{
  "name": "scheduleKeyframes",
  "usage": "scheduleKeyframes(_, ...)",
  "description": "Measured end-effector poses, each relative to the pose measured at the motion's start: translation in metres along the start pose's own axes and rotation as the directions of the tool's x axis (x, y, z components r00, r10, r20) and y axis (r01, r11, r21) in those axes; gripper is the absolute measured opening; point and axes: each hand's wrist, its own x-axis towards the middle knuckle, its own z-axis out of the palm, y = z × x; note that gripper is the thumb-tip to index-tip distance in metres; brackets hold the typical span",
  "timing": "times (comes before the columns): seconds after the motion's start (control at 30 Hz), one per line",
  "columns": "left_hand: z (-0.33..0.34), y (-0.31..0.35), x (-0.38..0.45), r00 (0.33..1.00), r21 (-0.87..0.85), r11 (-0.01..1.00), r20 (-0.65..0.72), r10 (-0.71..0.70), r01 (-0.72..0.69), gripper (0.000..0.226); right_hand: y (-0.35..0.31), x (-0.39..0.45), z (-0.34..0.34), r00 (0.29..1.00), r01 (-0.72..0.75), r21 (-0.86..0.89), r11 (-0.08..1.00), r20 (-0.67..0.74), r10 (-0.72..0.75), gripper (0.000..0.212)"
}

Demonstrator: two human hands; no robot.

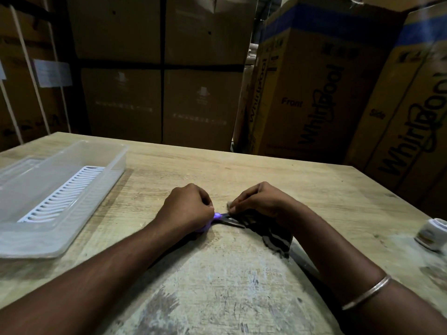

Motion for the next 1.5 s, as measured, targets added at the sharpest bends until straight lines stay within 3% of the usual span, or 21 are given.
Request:
scheduleKeyframes(0.23, 0.001, -0.001, 0.001, 1.000, -0.003, 1.000, -0.004, 0.005, -0.005, 0.016, 0.002, 0.000, 0.002, 0.998, 0.060, 0.014, 0.998, -0.009, -0.060, 0.012)
scheduleKeyframes(0.37, 0.000, -0.001, 0.001, 1.000, -0.002, 1.000, -0.009, 0.005, -0.005, 0.016, 0.001, 0.004, 0.008, 0.998, 0.037, -0.008, 0.999, -0.049, -0.037, 0.004)
scheduleKeyframes(0.7, 0.000, 0.000, -0.002, 1.000, 0.007, 1.000, -0.014, -0.003, 0.003, 0.019, -0.004, 0.007, 0.004, 0.994, -0.080, -0.082, 0.993, -0.086, 0.073, 0.011)
scheduleKeyframes(0.9, 0.000, 0.001, -0.002, 1.000, 0.007, 1.000, -0.012, -0.004, 0.004, 0.019, -0.001, 0.010, 0.009, 0.996, -0.030, -0.051, 0.998, -0.081, 0.026, 0.007)
scheduleKeyframes(1.1, 0.000, 0.000, -0.002, 1.000, 0.010, 1.000, -0.015, -0.005, 0.005, 0.019, -0.002, 0.010, 0.004, 0.992, -0.084, -0.070, 0.994, -0.103, 0.076, 0.009)
scheduleKeyframes(1.4, 0.000, 0.000, -0.002, 1.000, 0.022, 1.000, -0.005, -0.005, 0.005, 0.019, 0.004, 0.008, 0.003, 0.989, -0.047, -0.114, 0.992, -0.142, 0.030, 0.009)
scheduleKeyframes(1.5, -0.001, 0.000, -0.001, 1.000, 0.008, 1.000, 0.001, -0.009, 0.009, 0.021, 0.009, -0.004, -0.011, 0.996, 0.005, -0.119, 0.993, -0.093, -0.016, 0.011)
